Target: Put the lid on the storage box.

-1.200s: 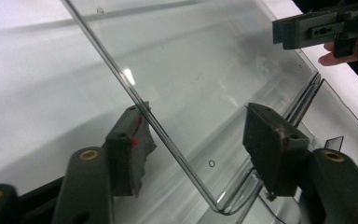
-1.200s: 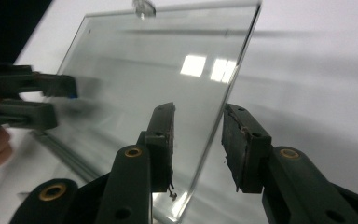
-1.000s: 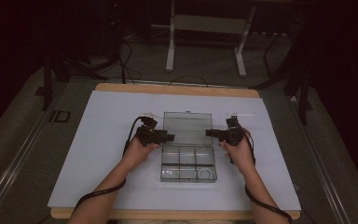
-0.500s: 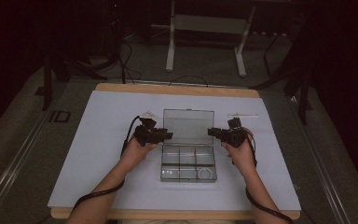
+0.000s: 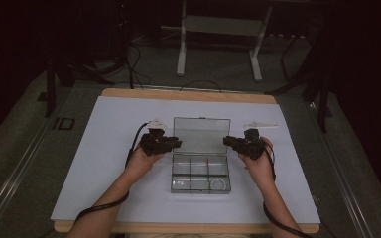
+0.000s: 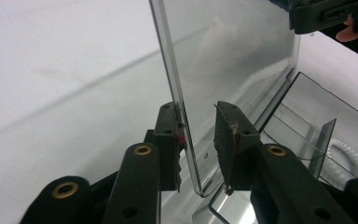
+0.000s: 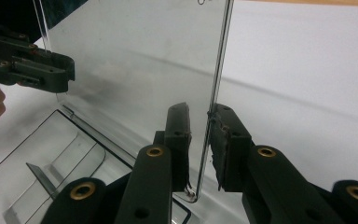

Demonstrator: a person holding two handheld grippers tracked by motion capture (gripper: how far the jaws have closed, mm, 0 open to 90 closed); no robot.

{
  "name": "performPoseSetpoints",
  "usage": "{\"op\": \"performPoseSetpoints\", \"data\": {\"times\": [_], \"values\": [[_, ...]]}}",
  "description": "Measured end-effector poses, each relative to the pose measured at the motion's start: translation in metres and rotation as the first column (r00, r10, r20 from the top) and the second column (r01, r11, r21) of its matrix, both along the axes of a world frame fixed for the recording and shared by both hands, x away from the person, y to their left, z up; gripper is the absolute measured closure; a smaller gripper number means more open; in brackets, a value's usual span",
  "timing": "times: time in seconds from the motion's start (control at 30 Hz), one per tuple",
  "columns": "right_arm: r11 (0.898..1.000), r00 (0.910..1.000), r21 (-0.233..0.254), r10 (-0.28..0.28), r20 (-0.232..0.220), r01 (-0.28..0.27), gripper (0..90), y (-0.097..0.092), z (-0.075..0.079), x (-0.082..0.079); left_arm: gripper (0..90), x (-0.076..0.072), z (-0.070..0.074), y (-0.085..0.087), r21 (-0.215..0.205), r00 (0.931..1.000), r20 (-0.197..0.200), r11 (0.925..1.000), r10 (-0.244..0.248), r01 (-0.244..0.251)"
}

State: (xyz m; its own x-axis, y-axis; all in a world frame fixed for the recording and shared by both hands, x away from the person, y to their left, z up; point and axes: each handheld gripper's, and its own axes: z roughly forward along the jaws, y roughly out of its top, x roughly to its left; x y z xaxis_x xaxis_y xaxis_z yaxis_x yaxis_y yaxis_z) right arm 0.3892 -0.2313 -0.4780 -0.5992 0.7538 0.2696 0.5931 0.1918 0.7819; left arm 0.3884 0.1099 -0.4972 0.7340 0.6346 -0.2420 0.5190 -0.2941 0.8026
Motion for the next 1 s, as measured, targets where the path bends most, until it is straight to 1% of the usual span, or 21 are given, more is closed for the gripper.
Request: {"op": "performPoseSetpoints", "data": {"times": [0.2, 0.3, 0.33, 0.63, 0.83, 1.0], "values": [[1.0, 0.9998, -0.001, 0.012, 0.015, -0.011, 77.3, -0.001, 0.002, -0.005, 73.5, -0.003, 0.001, 0.001, 0.004, 0.9995, 0.026, 0.9998, -0.017, 0.017], [1.0, 0.9993, -0.004, 0.023, 0.028, -0.023, 77.3, -0.002, 0.003, -0.007, 73.6, -0.004, 0.002, 0.002, -0.014, 0.9997, 0.012, 0.9997, -0.022, 0.022], [1.0, 0.9992, -0.004, 0.026, 0.031, -0.026, 77.2, -0.002, 0.003, -0.008, 73.6, -0.005, 0.003, 0.003, -0.013, 0.9996, 0.014, 0.9996, -0.024, 0.024], [0.998, 0.9961, 0.001, 0.056, 0.067, -0.057, 73.0, -0.003, 0.006, -0.017, 73.5, -0.014, 0.007, 0.004, 0.001, 0.9972, 0.056, 0.9987, -0.05, 0.05], [0.998, 0.9931, -0.01, 0.067, 0.096, -0.067, 71.2, -0.004, 0.009, -0.027, 72.9, -0.021, 0.008, 0.003, 0.012, 0.9945, 0.087, 0.9983, -0.059, 0.058], [0.997, 0.9906, -0.015, 0.075, 0.115, -0.073, 70.2, -0.005, 0.009, -0.034, 72.1, -0.026, 0.008, 0.003, 0.026, 0.9922, 0.104, 0.9975, -0.069, 0.066]]}}
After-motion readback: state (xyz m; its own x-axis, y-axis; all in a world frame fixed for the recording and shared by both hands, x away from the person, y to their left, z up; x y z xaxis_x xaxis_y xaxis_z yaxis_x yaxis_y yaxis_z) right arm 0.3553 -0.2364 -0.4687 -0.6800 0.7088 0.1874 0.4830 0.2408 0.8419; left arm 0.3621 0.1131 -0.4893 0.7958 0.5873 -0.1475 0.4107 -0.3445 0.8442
